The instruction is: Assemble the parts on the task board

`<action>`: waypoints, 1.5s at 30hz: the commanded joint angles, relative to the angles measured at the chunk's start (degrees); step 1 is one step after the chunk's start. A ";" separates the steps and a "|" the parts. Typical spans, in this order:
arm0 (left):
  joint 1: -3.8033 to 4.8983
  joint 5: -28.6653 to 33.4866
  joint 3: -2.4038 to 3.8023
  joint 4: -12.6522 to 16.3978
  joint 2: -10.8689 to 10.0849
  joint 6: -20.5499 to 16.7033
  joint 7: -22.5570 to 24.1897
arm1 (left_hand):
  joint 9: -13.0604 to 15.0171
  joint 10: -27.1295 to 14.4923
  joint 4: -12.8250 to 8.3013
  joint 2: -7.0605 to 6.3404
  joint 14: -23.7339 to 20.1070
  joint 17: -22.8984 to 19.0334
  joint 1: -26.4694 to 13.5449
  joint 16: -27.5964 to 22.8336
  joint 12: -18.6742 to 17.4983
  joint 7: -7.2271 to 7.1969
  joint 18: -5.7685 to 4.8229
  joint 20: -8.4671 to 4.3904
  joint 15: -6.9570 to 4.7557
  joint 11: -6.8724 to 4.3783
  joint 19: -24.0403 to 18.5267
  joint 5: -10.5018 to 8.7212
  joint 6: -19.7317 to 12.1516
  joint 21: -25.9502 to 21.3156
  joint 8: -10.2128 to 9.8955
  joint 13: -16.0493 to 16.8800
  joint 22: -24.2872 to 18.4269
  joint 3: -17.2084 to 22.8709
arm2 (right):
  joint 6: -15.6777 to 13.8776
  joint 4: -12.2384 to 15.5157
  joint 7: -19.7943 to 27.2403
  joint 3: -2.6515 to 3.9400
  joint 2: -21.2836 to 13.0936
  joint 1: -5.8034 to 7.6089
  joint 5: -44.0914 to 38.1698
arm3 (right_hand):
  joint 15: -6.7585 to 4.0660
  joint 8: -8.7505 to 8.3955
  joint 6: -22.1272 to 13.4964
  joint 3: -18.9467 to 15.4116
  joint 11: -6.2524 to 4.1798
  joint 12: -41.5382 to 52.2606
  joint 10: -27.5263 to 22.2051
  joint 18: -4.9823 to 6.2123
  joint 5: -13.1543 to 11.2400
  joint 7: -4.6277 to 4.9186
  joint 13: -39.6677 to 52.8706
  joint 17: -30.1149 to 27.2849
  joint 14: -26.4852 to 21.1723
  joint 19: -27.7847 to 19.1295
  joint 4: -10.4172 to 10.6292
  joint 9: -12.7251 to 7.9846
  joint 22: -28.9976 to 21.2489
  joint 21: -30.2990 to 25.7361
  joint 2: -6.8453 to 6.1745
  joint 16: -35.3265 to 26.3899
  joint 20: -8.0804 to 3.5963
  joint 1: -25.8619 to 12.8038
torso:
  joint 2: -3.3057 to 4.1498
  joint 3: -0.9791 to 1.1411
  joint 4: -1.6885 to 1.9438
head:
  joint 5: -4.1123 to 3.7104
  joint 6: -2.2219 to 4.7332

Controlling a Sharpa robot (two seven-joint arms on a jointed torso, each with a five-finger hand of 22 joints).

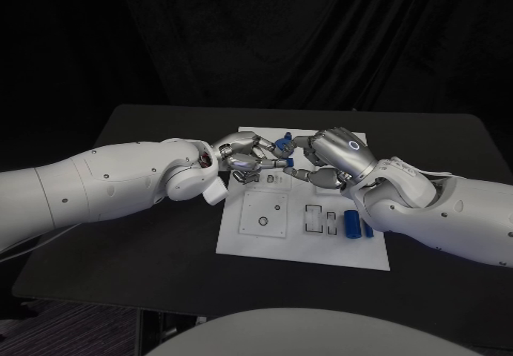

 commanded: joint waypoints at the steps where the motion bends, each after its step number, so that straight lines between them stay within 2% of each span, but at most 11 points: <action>1: -0.10 0.57 0.04 0.01 0.05 0.30 1.54 | 0.80 7.34 0.35 1.52 5.98 15.09 0.70 0.15 -0.20 -0.25 -0.35 -0.36 -0.71 -2.01 6.03 0.29 0.96 0.23 1.54 14.69 15.09 0.56 | 0.27 0.16 -0.25 0.04 0.02 -0.14 -0.25 | -0.17 0.25 -0.04 0.10 0.10 0.15 6.06 -0.03 0.19 -0.01 15.10 15.10 5.95 4.23 0.23 -0.01 13.92 0.18 0.46 0.17 -0.24 0.02 | -0.03 0.01 -0.01 | 0.12 -0.01; 7: -0.10 0.57 0.04 -0.13 0.14 0.73 1.57 | 2.21 7.34 -0.13 1.16 5.98 15.09 1.35 0.15 -0.20 -0.67 -0.35 -0.59 -0.90 -2.10 6.03 0.35 2.39 0.23 4.27 14.69 15.09 1.87 | 0.35 0.24 -0.21 0.04 0.11 -0.14 -0.25 | -0.16 0.25 0.00 0.14 0.11 0.15 6.06 -0.01 0.20 0.00 15.10 15.10 5.95 4.19 0.17 -0.02 13.90 0.11 0.47 0.17 -0.23 0.08 | -0.03 0.00 -0.03 | 0.17 -0.01; 8: -0.10 0.57 0.04 -0.14 0.16 0.77 1.57 | 2.42 7.34 -0.40 0.82 5.98 15.09 1.80 0.15 -0.20 -0.60 -0.35 -0.71 -0.87 -1.98 6.03 3.54 2.43 0.23 4.65 14.69 15.09 2.67 | 0.35 0.25 -0.20 0.04 0.12 -0.14 -0.25 | -0.16 0.25 0.00 0.14 0.11 0.15 6.06 -0.01 0.20 0.00 15.10 15.10 5.95 4.19 0.17 -0.02 13.90 0.11 0.47 0.17 -0.23 0.08 | -0.04 -0.01 -0.03 | 0.16 -0.01; 10: -0.11 0.57 0.04 -0.20 0.22 0.84 1.57 | 2.78 7.34 -1.16 0.23 5.98 15.09 2.60 0.15 -0.20 -0.60 -0.35 -0.65 -0.90 -2.04 6.03 5.45 2.56 0.23 5.32 14.69 15.09 4.04 | 0.41 0.29 -0.17 0.04 0.15 -0.14 -0.25 | -0.16 0.25 0.00 0.14 0.11 0.15 6.06 -0.01 0.20 0.00 15.10 15.10 5.95 4.19 0.17 -0.02 13.90 0.11 0.47 0.17 -0.23 0.08 | -0.02 0.01 -0.01 | 0.13 -0.01; 13: -0.11 0.57 0.04 -0.29 0.31 0.75 1.63 | 3.37 7.34 -1.80 -0.55 5.98 15.09 3.04 0.15 -0.20 -0.55 -0.35 -0.64 -0.86 -2.01 6.03 7.00 2.77 0.23 6.33 14.69 15.09 6.36 | 0.65 0.35 -0.11 0.04 0.15 -0.14 -0.25 | -0.14 0.25 0.02 0.15 0.12 0.15 6.06 -0.01 0.19 0.02 15.10 15.10 5.95 4.19 0.16 -0.04 13.89 0.11 0.47 0.17 -0.21 0.08 | -0.04 0.01 0.04 | 0.15 -0.01; 21: -0.11 0.57 0.04 -0.43 0.41 0.12 1.43 | 4.41 7.34 -2.47 -1.90 5.98 15.09 2.95 0.15 -0.20 -0.76 -0.35 -0.68 -0.98 -2.17 6.03 7.31 3.41 0.23 8.05 14.69 15.09 9.80 | 1.35 0.59 -0.29 0.04 0.04 -0.14 -0.25 | -0.02 -0.30 -0.73 0.07 0.24 0.15 6.06 0.05 0.15 0.24 15.10 15.10 5.95 4.04 0.21 -0.38 13.81 -0.12 0.22 0.17 -0.10 -0.29 | 0.00 0.03 -0.01 | 0.21 -0.01; 23: -0.12 0.57 0.04 -0.44 0.40 -0.11 1.23 | 4.73 7.34 -2.59 -2.22 5.98 15.09 2.80 0.15 -0.20 -0.79 -0.35 -0.71 -1.02 -2.21 6.03 7.27 3.50 0.23 8.47 14.69 15.09 10.31 | 1.88 0.59 -0.67 0.04 -0.04 -0.14 -0.25 | 0.09 -1.35 -2.31 0.05 0.36 0.15 6.06 0.15 0.17 0.62 15.10 15.10 5.95 3.83 0.39 -0.97 13.68 -0.46 0.07 0.17 0.01 -0.69 | 0.02 0.03 -0.03 | 0.26 -0.01; 27: -0.12 0.57 0.04 -0.45 0.30 -0.54 0.83 | 5.34 7.34 -2.93 -2.80 5.98 15.09 2.58 0.15 -0.20 -0.84 -0.35 -0.77 -1.09 -2.27 6.03 7.21 3.44 0.23 9.22 14.69 15.09 11.13 | 2.75 0.57 -1.28 0.04 -0.42 -0.14 -0.25 | 0.34 -6.02 -7.71 0.07 0.64 0.15 6.06 0.64 0.20 1.73 15.10 15.10 5.95 2.71 1.01 -3.57 13.02 -2.25 -0.84 0.17 0.30 -1.57 | 0.03 0.03 -0.03 | 0.34 -0.01; 31: -0.12 0.57 0.04 -0.70 0.02 -1.54 -0.43 | 6.02 7.34 -3.37 -3.35 5.98 15.09 2.36 0.15 -0.20 -0.85 -0.35 -0.83 -1.14 -2.31 6.03 7.18 3.12 0.23 10.02 14.69 15.09 11.93 | 2.67 0.98 -1.57 0.04 -1.64 -0.13 -0.26 | 0.43 -9.83 -12.47 -0.18 0.70 0.15 6.06 0.85 0.17 1.83 15.10 15.10 5.95 2.24 1.70 -6.32 12.75 -3.07 -1.70 0.17 0.45 -1.91 | 0.01 0.05 -0.03 | 0.50 -0.01; 38: -0.11 -0.01 0.05 -1.50 -0.59 -3.17 -4.62 | 7.24 7.34 -4.20 -4.03 5.98 15.09 1.91 0.15 -0.20 -0.78 -0.35 -0.88 -1.18 -2.28 6.03 7.15 2.32 0.23 11.45 14.69 15.09 13.50 | 2.06 2.66 -2.00 0.04 -5.03 0.00 -0.26 | 0.36 -10.95 -14.15 -0.37 0.61 0.15 6.06 0.98 0.18 1.74 15.10 15.10 5.95 1.96 2.17 -7.53 12.57 -3.59 -2.02 0.17 0.39 -1.91 | -0.03 0.05 -0.01 | 0.64 -0.01; 45: 0.27 -8.52 0.05 -1.09 -1.41 -4.29 -10.81 | 8.45 7.34 -5.02 -4.60 5.98 15.09 0.91 0.15 -0.20 -0.75 -0.35 -0.92 -1.24 -2.29 6.03 7.11 1.39 0.23 12.87 14.69 15.09 15.55 | 1.57 4.91 -2.60 0.04 -8.52 0.58 -0.26 | 0.35 -11.01 -14.24 -0.39 0.61 0.15 6.06 1.03 0.19 1.74 15.10 15.10 5.95 1.83 2.23 -7.62 12.50 -3.80 -2.04 0.17 0.38 -1.92 | -0.09 0.09 -0.01 | 0.87 -0.01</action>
